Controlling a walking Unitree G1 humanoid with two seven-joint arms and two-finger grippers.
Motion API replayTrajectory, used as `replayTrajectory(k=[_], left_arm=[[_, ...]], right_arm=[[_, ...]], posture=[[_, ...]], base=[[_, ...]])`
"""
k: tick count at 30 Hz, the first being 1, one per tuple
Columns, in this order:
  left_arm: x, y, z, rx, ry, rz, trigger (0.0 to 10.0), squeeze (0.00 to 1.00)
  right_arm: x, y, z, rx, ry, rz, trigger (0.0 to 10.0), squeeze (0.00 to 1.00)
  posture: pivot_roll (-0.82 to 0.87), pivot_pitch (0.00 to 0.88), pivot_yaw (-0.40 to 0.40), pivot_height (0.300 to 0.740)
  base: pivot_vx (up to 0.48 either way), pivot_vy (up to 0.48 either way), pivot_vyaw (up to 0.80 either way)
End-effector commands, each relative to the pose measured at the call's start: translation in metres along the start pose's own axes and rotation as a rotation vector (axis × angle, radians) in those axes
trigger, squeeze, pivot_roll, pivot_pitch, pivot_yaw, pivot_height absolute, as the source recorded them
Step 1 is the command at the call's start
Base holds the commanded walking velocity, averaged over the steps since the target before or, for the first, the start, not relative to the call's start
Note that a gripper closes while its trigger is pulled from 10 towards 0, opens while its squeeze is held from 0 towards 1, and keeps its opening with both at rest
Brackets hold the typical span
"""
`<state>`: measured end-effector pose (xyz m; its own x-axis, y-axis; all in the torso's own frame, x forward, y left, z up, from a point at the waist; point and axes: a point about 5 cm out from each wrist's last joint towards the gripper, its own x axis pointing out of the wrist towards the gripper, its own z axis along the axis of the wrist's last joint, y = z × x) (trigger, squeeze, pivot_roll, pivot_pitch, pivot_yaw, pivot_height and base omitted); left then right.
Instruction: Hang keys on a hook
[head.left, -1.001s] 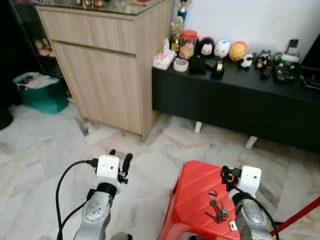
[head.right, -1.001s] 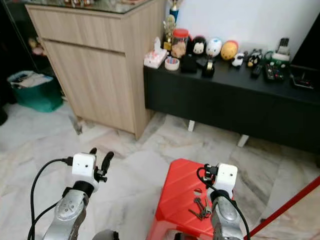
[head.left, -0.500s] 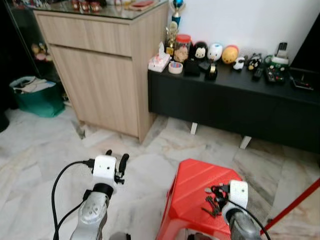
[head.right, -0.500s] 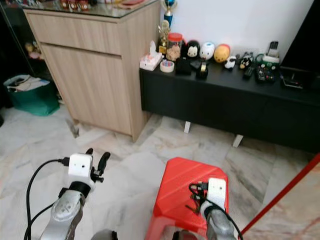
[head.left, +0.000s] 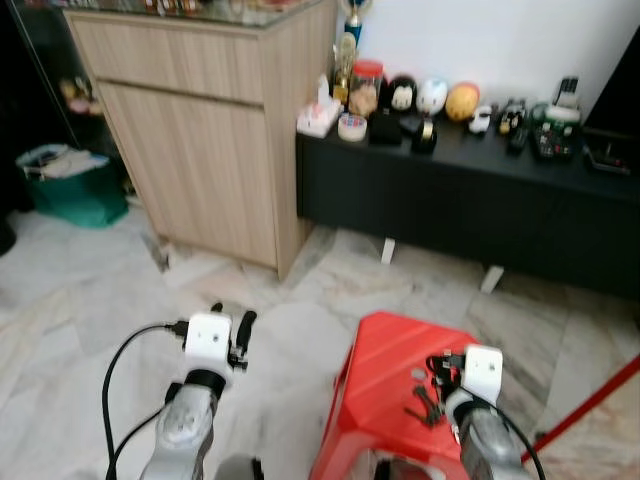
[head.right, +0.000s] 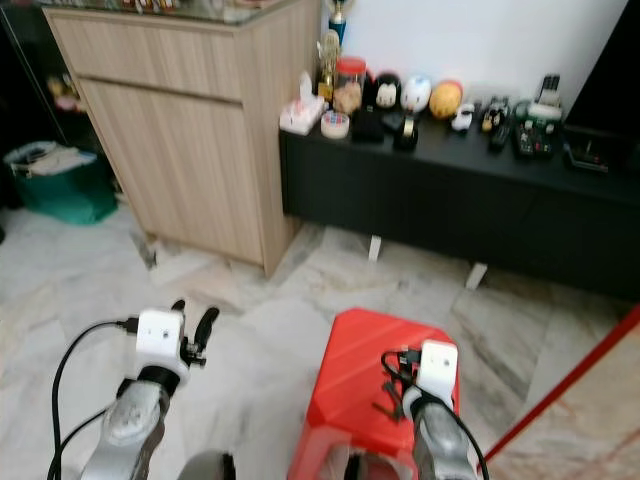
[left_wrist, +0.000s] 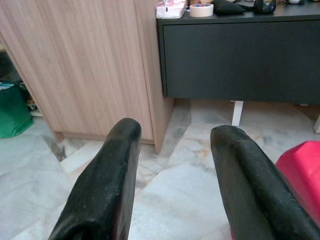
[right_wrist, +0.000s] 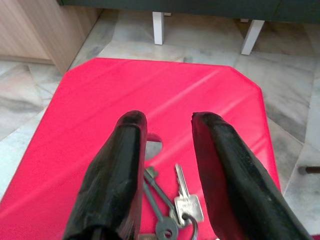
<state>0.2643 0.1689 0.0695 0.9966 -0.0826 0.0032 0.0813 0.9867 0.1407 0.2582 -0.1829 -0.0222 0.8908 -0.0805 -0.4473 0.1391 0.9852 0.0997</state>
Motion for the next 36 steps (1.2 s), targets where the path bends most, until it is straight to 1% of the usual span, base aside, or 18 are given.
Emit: replayTrajectory(k=[1,9,12,16,19,26,30,32,36], left_arm=[[-0.002,0.0,-0.006,0.002,0.025,-0.001,10.0,0.0],[-0.002,0.0,-0.006,0.006,0.026,-0.001,10.0,0.0],[-0.001,0.001,-0.006,0.006,0.025,0.002,10.0,0.0],[0.001,0.001,-0.006,0.006,0.023,0.002,10.0,0.0],[0.001,0.001,-0.006,0.005,0.022,0.002,10.0,0.0],[0.003,0.0,-0.006,0.002,0.023,0.004,10.0,0.0],[0.003,0.0,-0.006,0.001,0.022,0.001,10.0,0.0],[0.003,0.0,-0.006,0.001,0.022,0.001,10.0,0.0],[0.003,0.0,-0.007,0.002,0.025,0.001,10.0,0.0]], right_arm=[[0.001,-0.002,0.002,0.007,-0.006,-0.006,10.0,0.0],[0.003,-0.002,0.006,0.01,-0.02,-0.004,10.0,0.0],[0.006,-0.001,0.007,0.004,0.002,-0.002,10.0,0.0],[0.006,0.0,0.012,0.012,-0.033,0.01,10.0,0.0],[0.007,0.001,0.011,0.003,-0.023,0.014,10.0,0.0],[0.008,0.002,0.01,0.018,-0.011,0.017,10.0,0.0],[0.009,0.003,0.008,0.077,0.02,-0.007,10.0,0.0],[0.01,0.004,0.007,0.125,0.03,-0.016,10.0,0.0],[0.013,0.01,0.008,0.124,0.072,0.026,10.0,0.0]], posture=[[0.08,0.0,-0.061,0.612],[0.08,0.0,-0.061,0.612],[0.08,0.0,-0.061,0.612],[0.08,0.0,-0.061,0.588],[0.08,0.0,-0.061,0.588],[0.08,0.0,-0.06,0.588],[0.08,0.0,-0.058,0.588],[0.08,0.0,-0.056,0.588],[0.08,0.0,-0.055,0.588]], base=[[0.0,0.0,0.0],[0.0,0.0,0.0],[0.0,0.0,0.0],[0.0,0.0,0.0],[0.0,0.0,0.0],[0.0,0.0,0.0],[0.0,0.0,0.0],[0.0,0.0,0.0],[0.0,0.0,0.0]])
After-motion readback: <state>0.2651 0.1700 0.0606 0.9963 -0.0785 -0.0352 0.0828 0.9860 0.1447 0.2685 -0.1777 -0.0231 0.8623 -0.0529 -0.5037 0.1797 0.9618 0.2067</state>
